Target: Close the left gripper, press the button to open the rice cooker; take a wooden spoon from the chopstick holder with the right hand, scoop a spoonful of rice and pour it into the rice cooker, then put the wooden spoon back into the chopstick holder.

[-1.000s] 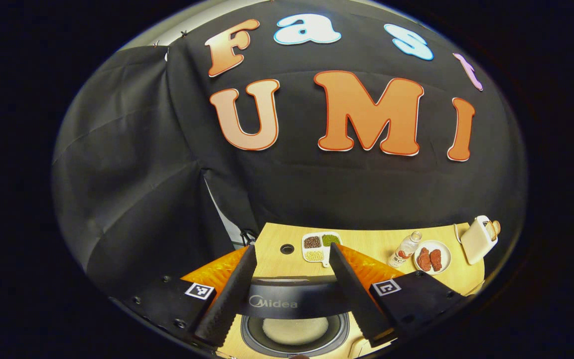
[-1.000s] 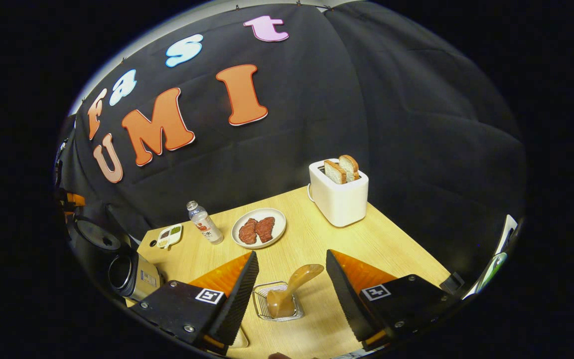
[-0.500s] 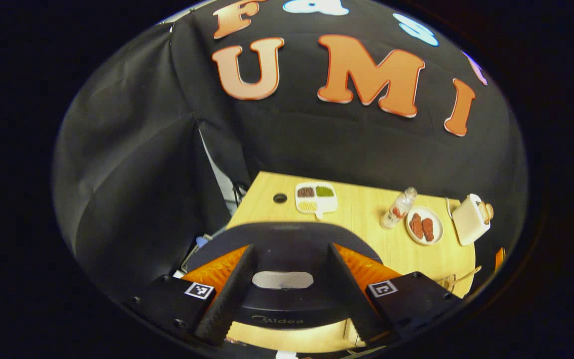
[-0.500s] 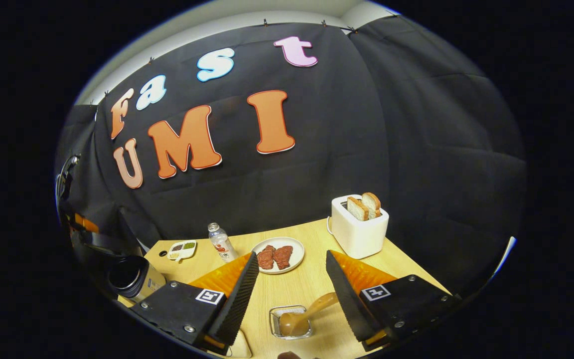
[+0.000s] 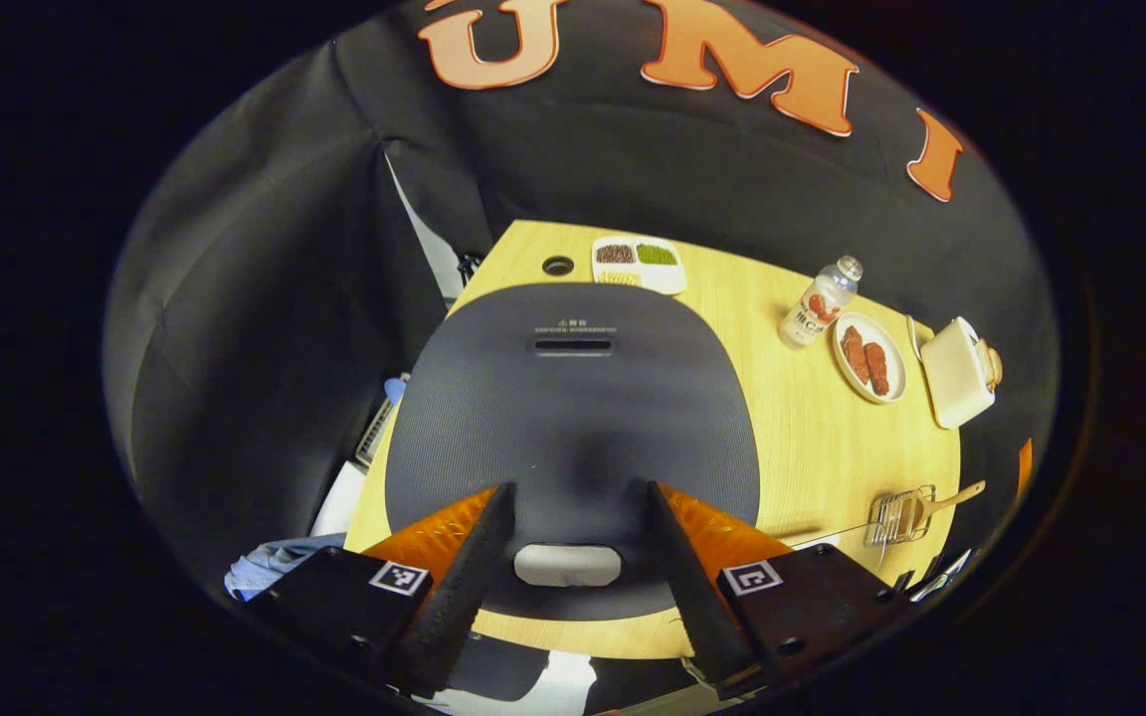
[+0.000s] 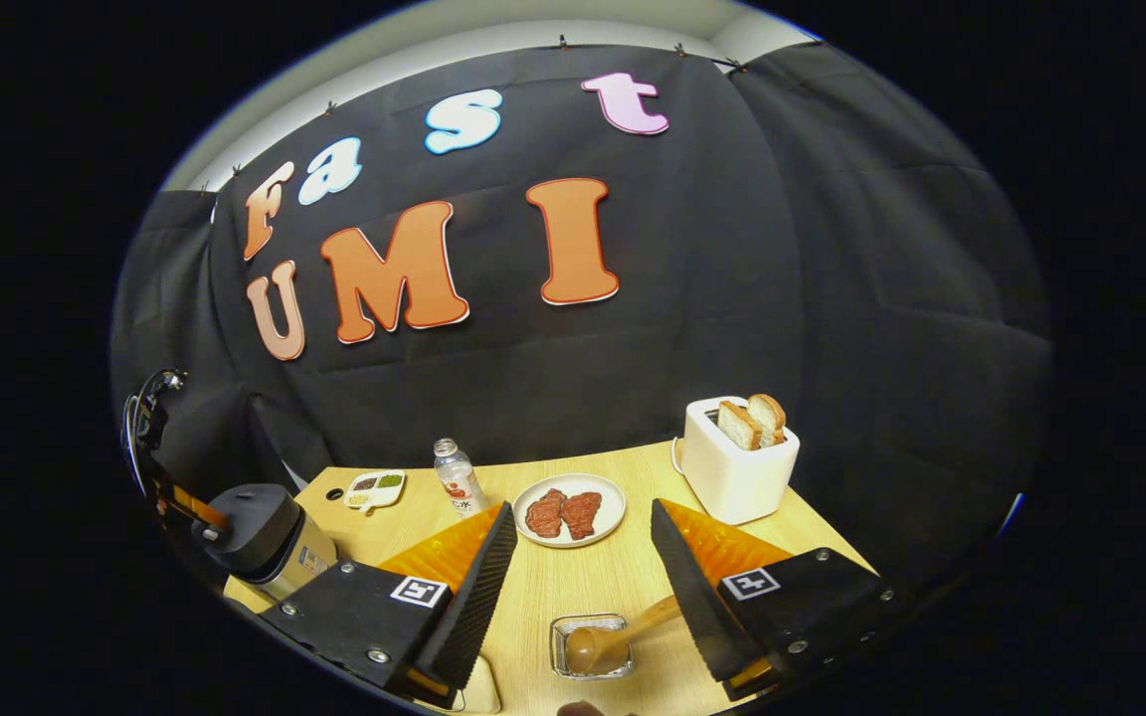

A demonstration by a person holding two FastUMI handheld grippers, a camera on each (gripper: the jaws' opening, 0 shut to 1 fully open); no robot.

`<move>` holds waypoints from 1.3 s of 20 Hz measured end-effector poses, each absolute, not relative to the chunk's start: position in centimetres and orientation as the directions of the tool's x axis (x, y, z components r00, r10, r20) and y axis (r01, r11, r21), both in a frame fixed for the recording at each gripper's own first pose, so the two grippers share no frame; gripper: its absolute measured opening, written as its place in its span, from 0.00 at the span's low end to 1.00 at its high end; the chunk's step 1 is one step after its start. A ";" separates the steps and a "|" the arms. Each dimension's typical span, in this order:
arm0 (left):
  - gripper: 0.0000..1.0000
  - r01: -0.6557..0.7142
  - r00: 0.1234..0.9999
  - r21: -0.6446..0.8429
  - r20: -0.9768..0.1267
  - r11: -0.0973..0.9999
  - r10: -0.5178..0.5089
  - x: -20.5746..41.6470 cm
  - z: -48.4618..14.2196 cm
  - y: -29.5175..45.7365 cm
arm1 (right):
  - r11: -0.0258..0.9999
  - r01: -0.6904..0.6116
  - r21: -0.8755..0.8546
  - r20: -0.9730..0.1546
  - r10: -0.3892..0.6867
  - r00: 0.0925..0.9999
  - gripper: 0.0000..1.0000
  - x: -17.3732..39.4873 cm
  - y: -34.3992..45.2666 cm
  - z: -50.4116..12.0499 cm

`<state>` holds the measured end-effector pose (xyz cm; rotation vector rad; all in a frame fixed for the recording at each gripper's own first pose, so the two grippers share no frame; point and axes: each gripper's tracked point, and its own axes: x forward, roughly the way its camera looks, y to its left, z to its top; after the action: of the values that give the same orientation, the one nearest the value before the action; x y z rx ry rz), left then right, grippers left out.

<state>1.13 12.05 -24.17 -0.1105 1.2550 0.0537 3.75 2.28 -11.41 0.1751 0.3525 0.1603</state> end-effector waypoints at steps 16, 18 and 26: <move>0.94 -0.128 0.397 -0.045 -0.918 0.991 0.009 2.7 -24.4 12.0 | 0.962 -0.221 0.162 -0.289 0.260 0.921 0.85 4.0 4.9 -9.9; 0.93 -0.150 0.524 -0.033 -0.850 0.988 0.051 4.0 -24.5 12.5 | 0.960 -0.234 0.157 -0.271 0.269 0.924 0.85 4.2 5.3 -9.3; 0.93 -0.093 0.867 -0.035 -0.495 0.995 0.064 7.6 -13.6 9.6 | 0.951 -0.293 0.102 -0.136 0.305 0.943 0.85 4.5 6.6 -4.9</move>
<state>7.60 9.58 -13.57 -0.0583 0.5158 0.0822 4.48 6.58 -4.93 0.0807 0.1516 0.3051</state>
